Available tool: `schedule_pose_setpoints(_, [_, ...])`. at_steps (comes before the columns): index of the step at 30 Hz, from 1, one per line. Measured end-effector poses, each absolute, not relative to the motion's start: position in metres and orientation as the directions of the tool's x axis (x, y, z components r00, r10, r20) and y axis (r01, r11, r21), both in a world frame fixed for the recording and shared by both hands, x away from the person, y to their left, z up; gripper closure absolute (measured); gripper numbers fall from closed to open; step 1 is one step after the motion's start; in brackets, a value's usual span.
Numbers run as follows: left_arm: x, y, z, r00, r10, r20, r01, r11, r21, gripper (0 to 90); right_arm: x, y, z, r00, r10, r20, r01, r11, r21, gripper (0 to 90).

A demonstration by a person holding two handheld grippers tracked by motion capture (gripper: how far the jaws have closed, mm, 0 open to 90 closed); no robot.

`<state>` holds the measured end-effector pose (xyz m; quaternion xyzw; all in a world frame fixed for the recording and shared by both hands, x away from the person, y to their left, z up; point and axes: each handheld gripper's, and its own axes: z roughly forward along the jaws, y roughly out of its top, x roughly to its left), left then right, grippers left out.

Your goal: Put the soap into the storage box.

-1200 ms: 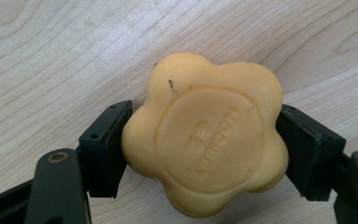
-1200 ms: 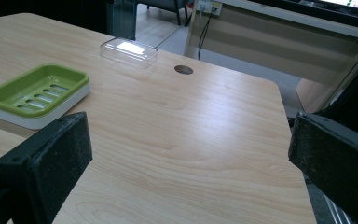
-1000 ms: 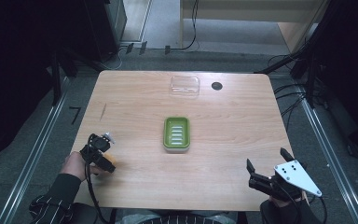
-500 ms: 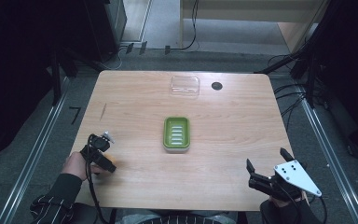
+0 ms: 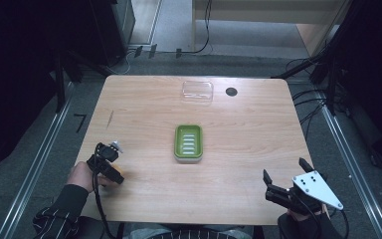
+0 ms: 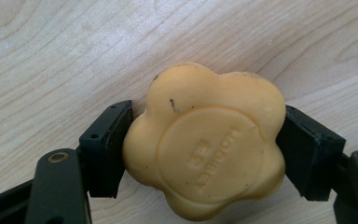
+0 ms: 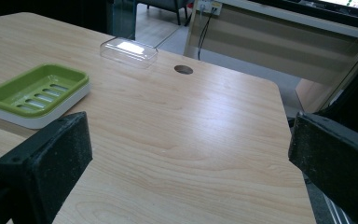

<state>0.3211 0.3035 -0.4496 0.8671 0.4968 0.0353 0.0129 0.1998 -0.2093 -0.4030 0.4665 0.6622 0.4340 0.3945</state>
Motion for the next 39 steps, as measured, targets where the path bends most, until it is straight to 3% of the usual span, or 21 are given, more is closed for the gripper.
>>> schedule_pose_setpoints(20, [0.3214, 0.3049, -0.4461, 0.522, 0.852, 0.032, 0.85, -0.523, 0.059, 26.5, 0.1998, -0.2093, -0.403, -0.254, 0.96, -0.117, 0.275, 0.188, 0.943, 0.0])
schedule_pose_setpoints(31, [0.3237, 0.3092, -0.4488, 0.462, 0.887, 0.008, 0.884, -0.461, 0.072, 25.8, 0.1999, -0.2092, -0.403, -0.255, 0.96, -0.119, 0.276, 0.19, 0.942, 0.0])
schedule_pose_setpoints(39, [0.3218, 0.3033, -0.4449, 0.502, 0.865, 0.015, 0.861, -0.501, 0.086, 26.8, 0.2002, -0.2093, -0.4031, -0.254, 0.96, -0.118, 0.277, 0.189, 0.942, 0.0])
